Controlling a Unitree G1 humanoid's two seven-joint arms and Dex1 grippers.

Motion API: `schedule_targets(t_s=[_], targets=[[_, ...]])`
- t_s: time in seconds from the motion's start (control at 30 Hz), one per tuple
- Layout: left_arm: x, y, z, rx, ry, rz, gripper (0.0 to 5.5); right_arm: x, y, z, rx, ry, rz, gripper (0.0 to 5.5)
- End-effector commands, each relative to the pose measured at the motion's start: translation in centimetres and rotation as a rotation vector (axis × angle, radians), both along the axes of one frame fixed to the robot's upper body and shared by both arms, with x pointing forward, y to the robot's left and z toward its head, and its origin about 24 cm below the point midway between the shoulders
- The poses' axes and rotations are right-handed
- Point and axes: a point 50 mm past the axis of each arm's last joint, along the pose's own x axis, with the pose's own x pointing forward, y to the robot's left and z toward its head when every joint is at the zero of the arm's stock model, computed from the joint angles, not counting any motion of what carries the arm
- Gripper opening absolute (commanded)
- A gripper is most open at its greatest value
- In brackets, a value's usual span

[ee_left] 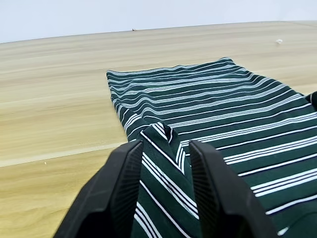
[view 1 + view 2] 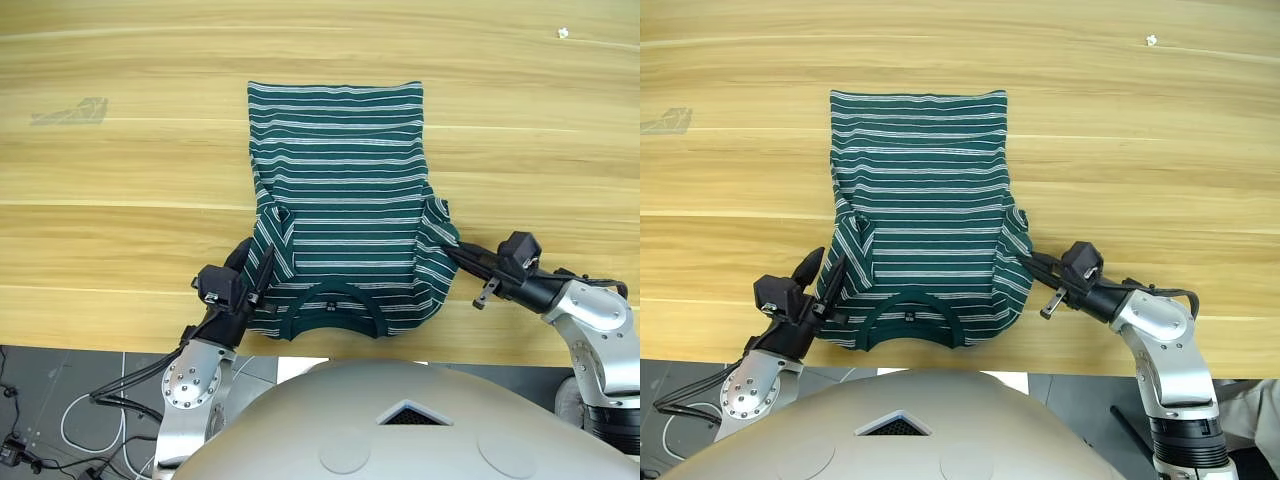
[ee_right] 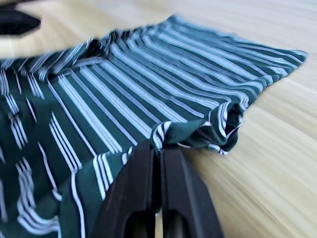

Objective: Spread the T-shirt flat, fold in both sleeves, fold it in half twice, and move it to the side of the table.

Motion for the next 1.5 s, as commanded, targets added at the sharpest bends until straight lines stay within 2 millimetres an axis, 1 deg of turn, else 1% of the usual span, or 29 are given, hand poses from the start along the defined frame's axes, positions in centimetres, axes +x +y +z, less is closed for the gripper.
schedule_targets(t_s=[0.03,0.1,0.2,0.43,0.67,0.83,1.23,1.5], targets=[[-0.1,-0.2,-0.4,0.025,0.017,-0.018,1.73,0.3,0.6,0.5,-0.139,-0.093,0.035,0.04],[-0.1,-0.3,-0.4,0.027,0.018,-0.024,1.73,0.5,0.9,0.6,-0.177,-0.131,0.043,0.04],[-0.1,-0.5,-0.5,0.028,0.02,-0.034,1.73,0.7,1.5,1.0,-0.184,-0.17,0.045,0.04],[-0.3,-0.8,-0.7,0.029,0.033,-0.045,1.73,0.2,3.5,1.4,-0.213,-0.238,0.114,0.04],[-0.5,-1.1,-0.9,0.026,0.045,-0.05,1.73,-0.2,4.4,1.1,-0.356,-0.336,0.214,0.04],[-0.6,-1.3,-1.1,0.022,0.052,-0.056,1.73,-0.5,4.7,0.3,-0.401,-0.34,0.239,0.04],[-0.9,-1.8,-1.6,0.014,0.068,-0.067,1.73,-0.7,6.5,0.3,-0.353,-0.354,0.266,0.04],[-0.9,-1.9,-1.6,0.013,0.068,-0.065,1.73,-0.7,6.7,0.3,-0.349,-0.352,0.278,0.04]])
